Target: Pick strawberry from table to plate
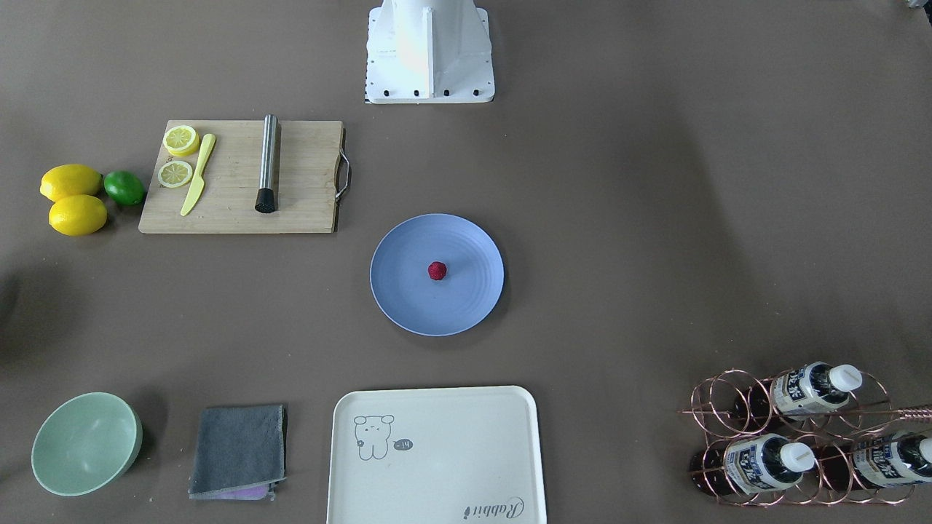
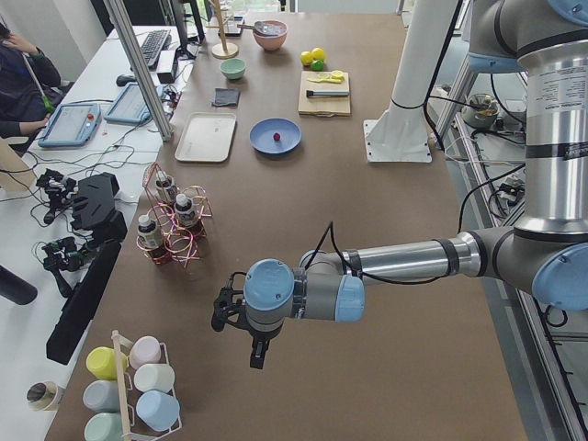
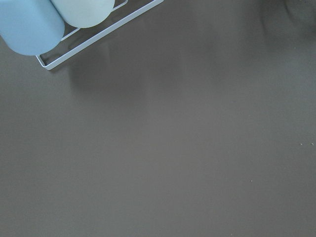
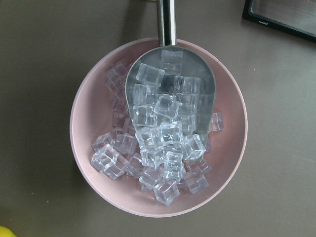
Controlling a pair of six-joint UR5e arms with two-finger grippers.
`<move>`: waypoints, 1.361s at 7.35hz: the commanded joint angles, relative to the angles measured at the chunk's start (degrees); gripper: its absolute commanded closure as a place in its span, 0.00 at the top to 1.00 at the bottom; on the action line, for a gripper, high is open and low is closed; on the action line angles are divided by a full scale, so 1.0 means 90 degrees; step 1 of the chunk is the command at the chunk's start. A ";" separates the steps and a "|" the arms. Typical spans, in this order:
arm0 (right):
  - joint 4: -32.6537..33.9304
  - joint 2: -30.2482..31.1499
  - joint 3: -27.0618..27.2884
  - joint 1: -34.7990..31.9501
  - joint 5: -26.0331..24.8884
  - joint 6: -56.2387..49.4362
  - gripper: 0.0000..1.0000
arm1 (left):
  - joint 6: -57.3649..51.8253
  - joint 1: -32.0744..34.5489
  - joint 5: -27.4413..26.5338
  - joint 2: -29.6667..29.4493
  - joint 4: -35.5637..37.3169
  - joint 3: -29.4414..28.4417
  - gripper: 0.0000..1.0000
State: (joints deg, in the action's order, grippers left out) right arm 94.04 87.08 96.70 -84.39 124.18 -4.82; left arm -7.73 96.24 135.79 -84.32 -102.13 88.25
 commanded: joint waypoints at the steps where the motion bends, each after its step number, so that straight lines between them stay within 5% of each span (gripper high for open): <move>1: 0.0000 0.0003 0.0008 -0.0008 0.0001 -0.0001 1.00 | 0.0000 0.0000 0.0000 0.0003 0.0000 0.0000 0.98; 10: 0.0000 0.0042 0.0037 0.0002 0.0040 -0.0001 1.00 | 0.0000 0.0010 0.0321 0.0013 0.0000 -0.0010 0.98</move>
State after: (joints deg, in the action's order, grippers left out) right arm 93.98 87.43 97.00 -84.38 124.48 -4.83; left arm -7.73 96.26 137.17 -84.20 -102.11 88.24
